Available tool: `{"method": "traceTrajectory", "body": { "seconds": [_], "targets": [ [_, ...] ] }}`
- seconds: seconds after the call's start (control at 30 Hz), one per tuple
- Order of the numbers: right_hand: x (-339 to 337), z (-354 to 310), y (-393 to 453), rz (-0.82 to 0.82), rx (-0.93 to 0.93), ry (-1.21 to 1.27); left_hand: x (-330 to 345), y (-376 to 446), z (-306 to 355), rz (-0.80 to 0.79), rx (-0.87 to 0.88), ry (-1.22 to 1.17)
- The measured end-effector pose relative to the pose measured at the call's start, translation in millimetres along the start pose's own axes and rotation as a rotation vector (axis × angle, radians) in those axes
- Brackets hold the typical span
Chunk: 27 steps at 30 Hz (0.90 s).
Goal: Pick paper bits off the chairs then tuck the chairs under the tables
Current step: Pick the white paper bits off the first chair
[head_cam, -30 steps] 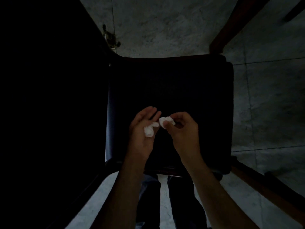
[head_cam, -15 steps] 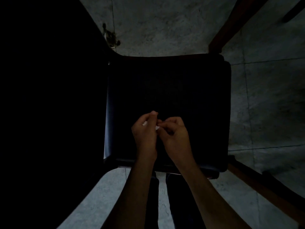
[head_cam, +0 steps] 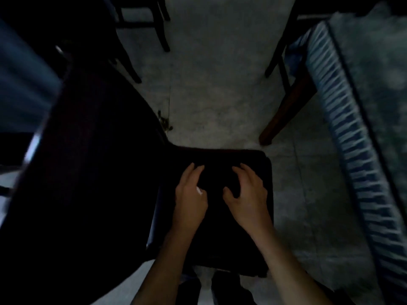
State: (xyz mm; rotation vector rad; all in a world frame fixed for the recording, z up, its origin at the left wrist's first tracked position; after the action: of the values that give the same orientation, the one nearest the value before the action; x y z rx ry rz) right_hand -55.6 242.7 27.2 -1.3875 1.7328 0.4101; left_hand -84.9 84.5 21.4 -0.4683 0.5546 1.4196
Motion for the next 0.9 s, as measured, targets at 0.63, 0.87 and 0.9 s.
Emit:
{"method": "traceTrajectory", "body": {
  "seconds": [0.63, 0.87, 0.9],
  "targets": [
    [-201, -277, -55, 0.208, -0.459, -0.088, -298, 11, 198, 0.368, 0.298, 0.143],
    [-155, -358, -84, 0.239, -0.447, -0.109, -406, 14, 149, 0.394, 0.387, 0.153],
    [-145, -373, -91, 0.255, -0.432, -0.114, -424, 15, 137, 0.381, 0.39, 0.158]
  ]
}}
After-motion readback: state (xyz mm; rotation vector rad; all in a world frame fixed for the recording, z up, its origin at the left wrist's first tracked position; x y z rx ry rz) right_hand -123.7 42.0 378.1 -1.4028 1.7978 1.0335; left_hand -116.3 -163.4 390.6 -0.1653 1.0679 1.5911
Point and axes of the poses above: each hand's wrist, its own y-axis towards the middle knuckle, its own x-axis out of the palm, z = x × y, the point moved 6 cm from there along y, towards the middle knuckle, and after that the axes turned 8 degrees about x, right-handed, at the moved point
